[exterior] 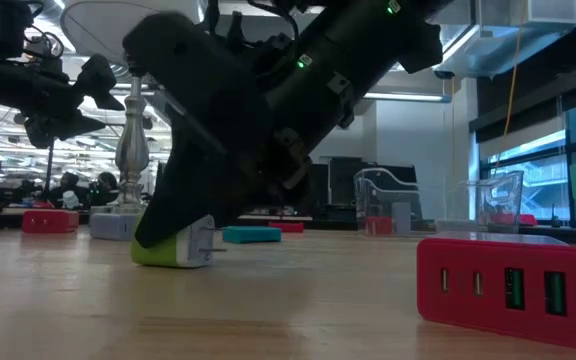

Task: Pick & Place Office items
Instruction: Put the green charger adapter into the transparent bin

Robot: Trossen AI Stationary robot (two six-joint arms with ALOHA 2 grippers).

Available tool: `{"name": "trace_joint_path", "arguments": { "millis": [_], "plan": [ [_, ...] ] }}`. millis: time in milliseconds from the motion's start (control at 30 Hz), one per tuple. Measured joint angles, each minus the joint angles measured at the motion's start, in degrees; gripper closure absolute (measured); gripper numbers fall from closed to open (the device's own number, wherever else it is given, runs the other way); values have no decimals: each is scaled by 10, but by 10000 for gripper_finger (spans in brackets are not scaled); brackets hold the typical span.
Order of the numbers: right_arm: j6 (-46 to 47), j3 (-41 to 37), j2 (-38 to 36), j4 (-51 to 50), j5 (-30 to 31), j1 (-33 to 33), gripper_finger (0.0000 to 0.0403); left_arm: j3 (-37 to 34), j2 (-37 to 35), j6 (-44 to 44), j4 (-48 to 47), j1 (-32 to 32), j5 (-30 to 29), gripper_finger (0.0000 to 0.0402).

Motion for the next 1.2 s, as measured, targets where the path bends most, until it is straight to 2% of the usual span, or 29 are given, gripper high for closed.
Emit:
{"name": "trace_joint_path", "arguments": {
  "millis": [67, 200, 500, 733, 900, 1033, 1200],
  "plan": [
    [23, 0, -4, -1, -26, 0, 260, 0, 0, 0, 0, 0, 0, 151],
    [42, 0, -33, -10, -51, -4, 259, 0, 0, 0, 0, 0, 0, 151],
    [-25, 1, -161, -46, -16, -60, 251, 0, 0, 0, 0, 0, 0, 151],
    [-61, 1, -251, -221, 40, -163, 254, 0, 0, 0, 0, 0, 0, 151],
    [-110, 0, -284, -340, 76, -244, 254, 0, 0, 0, 0, 0, 0, 151],
    [-115, 0, -297, -387, 91, -309, 254, 0, 0, 0, 0, 0, 0, 151],
    [-137, 0, -306, -390, 87, -369, 254, 0, 0, 0, 0, 0, 0, 151]
  ]
}}
